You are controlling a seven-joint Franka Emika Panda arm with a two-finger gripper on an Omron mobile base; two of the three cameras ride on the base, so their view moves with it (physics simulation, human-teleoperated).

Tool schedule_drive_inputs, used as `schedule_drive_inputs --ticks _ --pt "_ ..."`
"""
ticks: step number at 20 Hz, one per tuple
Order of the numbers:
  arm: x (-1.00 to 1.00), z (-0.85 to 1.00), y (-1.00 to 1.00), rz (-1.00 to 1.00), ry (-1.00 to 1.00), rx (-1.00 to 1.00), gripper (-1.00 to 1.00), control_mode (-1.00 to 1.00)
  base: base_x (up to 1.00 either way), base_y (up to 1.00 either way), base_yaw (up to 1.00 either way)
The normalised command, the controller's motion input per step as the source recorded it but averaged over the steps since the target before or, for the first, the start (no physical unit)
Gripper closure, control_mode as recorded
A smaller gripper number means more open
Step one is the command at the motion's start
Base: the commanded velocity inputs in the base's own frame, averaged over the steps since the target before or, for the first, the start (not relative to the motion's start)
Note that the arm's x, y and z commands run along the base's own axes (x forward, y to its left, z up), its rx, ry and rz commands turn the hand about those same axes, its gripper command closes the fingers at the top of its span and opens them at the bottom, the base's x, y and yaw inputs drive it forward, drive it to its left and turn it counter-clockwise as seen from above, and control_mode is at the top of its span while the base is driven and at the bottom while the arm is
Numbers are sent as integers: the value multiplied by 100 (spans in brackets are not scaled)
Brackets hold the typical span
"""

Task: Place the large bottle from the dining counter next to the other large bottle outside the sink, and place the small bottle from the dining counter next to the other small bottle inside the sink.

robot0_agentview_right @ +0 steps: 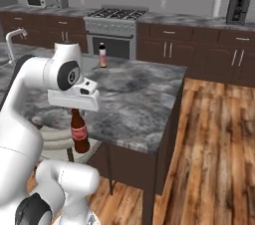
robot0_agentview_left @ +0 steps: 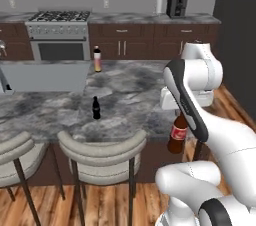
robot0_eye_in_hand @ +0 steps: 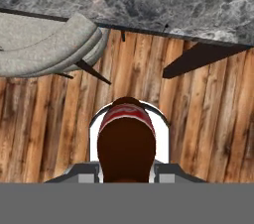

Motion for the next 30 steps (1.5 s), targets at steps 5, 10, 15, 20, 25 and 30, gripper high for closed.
schedule_drive_inputs --ticks 5,10,15,20,25,30 --pt "0 0 0 0 0 0 100 100 5 -66 0" --pt "0 0 0 0 0 0 100 100 14 -73 0" --pt "0 0 0 0 0 0 100 100 28 -66 0" --pt "0 0 0 0 0 0 100 100 50 -69 -5" --pt "0 0 0 0 0 0 100 100 43 -57 0" --pt "0 0 0 0 0 0 100 100 56 -41 2"
